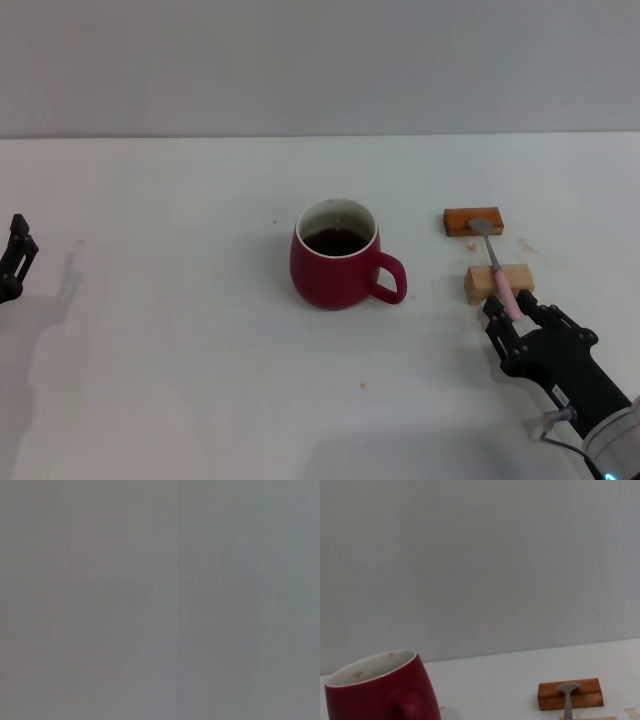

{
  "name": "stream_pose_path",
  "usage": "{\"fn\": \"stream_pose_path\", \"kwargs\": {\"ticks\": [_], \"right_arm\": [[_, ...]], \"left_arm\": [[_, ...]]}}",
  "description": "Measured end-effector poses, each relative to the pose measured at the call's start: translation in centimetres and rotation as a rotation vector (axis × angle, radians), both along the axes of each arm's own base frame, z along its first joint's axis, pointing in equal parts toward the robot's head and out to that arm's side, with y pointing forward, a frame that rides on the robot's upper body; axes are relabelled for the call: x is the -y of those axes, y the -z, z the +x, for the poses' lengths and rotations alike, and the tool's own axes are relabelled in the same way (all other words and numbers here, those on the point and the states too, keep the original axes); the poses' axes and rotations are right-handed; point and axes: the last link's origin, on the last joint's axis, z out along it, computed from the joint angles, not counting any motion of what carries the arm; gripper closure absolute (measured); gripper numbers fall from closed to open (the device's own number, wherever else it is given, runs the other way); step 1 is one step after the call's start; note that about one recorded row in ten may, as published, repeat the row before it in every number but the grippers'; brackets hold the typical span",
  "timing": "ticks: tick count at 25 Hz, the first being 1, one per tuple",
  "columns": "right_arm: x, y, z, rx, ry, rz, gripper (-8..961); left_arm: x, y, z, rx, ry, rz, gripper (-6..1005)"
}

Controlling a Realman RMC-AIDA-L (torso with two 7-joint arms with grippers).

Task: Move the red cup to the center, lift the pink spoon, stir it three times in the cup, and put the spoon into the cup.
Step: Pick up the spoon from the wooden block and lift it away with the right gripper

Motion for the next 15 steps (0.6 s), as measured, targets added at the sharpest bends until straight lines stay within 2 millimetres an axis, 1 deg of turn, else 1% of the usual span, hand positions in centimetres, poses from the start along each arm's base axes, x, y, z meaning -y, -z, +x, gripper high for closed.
{"fn": "stream_pose_path", "kwargs": {"ticks": [2,15], "right_arm": [[-0.06,-0.06,0.06,0.000,0.003,0.003,542],[-0.77,0.03,0.00,0.006,0.011,-0.007,549]], "left_arm": [[0.00,0.01,-0.02,0.000,-0.001,-0.001,149],[0.13,0.11,-0.19,-0.013,-0.003,-0.014,149]]}}
